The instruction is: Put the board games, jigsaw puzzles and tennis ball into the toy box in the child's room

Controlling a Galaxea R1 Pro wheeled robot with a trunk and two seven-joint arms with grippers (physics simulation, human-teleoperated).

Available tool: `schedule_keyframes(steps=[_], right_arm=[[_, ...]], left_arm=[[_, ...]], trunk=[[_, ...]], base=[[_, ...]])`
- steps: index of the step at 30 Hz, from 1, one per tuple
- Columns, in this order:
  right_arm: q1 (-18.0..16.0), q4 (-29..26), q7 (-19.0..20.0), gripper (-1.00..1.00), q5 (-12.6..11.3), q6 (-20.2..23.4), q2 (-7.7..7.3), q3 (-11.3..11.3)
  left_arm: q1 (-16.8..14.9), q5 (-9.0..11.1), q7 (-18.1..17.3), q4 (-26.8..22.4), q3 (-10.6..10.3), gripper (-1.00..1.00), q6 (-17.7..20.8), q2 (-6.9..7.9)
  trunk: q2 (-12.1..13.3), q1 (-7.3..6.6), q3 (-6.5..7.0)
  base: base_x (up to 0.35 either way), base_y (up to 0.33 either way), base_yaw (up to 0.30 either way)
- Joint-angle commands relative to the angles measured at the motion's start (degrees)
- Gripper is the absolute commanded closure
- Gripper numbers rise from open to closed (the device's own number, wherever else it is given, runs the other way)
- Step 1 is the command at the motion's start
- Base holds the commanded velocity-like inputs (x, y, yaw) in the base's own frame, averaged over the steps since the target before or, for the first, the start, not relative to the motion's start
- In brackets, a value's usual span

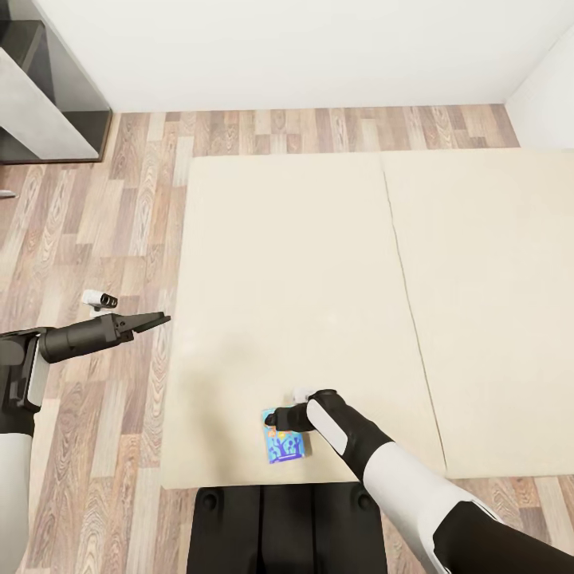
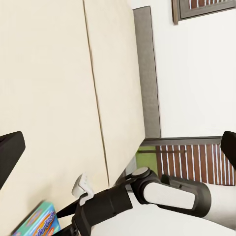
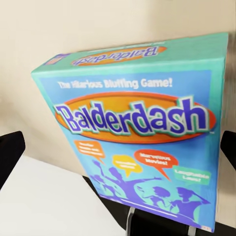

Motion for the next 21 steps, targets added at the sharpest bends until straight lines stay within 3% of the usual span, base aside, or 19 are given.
schedule_keyframes(steps=[1,21], right_arm=[[-0.05,-0.03,-0.50,-1.00,-0.56,0.11,0.00,0.19],[-0.03,-0.04,-0.53,-1.00,-0.47,0.02,0.00,0.20]], left_arm=[[-0.01,-0.04,-0.24,-0.01,0.00,-1.00,0.61,0.03],[-0.01,-0.04,-0.24,-0.01,0.00,-1.00,0.61,0.02]], trunk=[[-0.09,0.03,-0.06],[-0.09,0.03,-0.06]], base=[[0.000,0.130,0.000],[0.000,0.049,0.000]])
